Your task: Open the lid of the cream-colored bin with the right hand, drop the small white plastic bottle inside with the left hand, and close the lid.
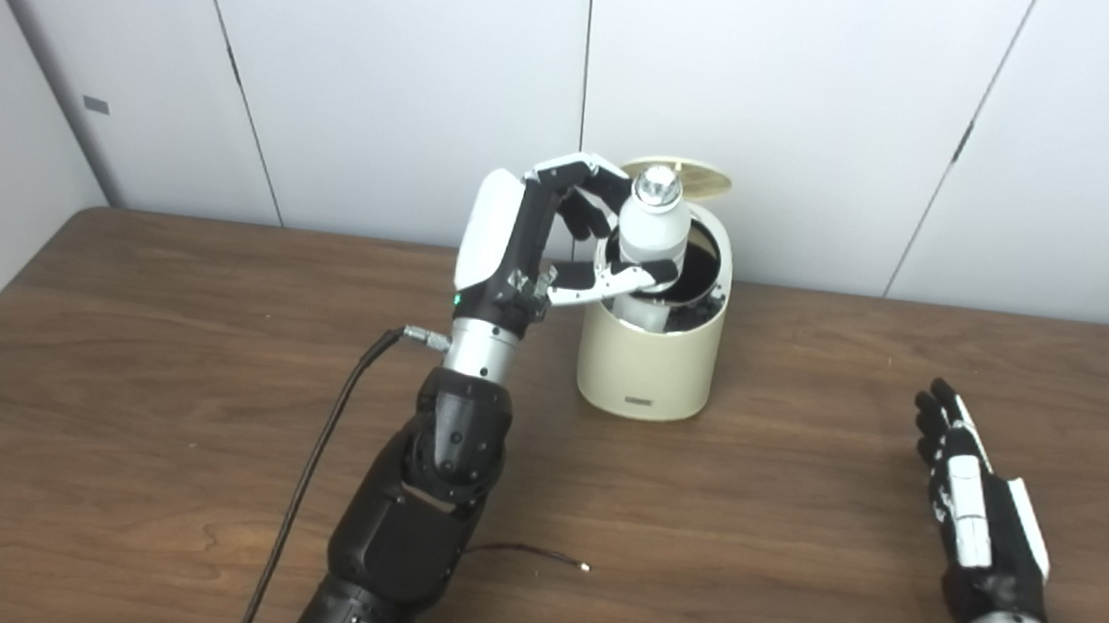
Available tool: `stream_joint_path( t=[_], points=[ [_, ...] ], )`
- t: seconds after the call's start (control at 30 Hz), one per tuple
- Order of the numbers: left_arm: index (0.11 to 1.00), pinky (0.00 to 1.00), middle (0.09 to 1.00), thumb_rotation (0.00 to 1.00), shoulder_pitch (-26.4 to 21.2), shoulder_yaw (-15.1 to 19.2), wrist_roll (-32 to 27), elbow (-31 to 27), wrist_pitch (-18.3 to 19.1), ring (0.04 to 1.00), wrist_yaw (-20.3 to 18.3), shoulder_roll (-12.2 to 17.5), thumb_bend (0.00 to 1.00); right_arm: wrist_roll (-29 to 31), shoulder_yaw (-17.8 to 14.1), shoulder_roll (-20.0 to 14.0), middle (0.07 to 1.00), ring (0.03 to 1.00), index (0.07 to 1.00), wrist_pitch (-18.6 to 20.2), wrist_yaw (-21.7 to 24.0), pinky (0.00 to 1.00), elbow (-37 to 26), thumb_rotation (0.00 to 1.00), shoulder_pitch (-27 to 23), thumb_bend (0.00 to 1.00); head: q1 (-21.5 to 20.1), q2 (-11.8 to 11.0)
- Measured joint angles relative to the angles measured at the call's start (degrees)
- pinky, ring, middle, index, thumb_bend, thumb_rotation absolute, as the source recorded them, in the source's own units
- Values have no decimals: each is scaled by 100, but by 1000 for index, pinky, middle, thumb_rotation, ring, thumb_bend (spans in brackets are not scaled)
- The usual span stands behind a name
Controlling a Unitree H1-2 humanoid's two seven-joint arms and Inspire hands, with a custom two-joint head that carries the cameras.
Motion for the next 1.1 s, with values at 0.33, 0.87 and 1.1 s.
stream_joint_path(
  t=[0.33, 0.87, 1.1],
  points=[
    [501, 345, 515, 0, -60, -15, 126, 420, -412, 391, 443, -11, 499, 27, 14, -10, 957, 980, 978, -4, 13, 1000, 13, 1000, -6, 629, 53, -9],
    [500, 357, 519, 0, -231, -133, 252, 1026, -742, 401, 918, -40, 498, -16, 62, -14, 951, 974, 973, -5, 1, 984, -15, 1000, 6, 614, -26, 9],
    [507, 363, 513, 0, -278, -196, 261, 1267, -879, 399, 1058, -43, 498, 17, 54, -7, 948, 967, 977, -3, 3, 976, -16, 1000, 6, 624, -26, 9]
  ],
)
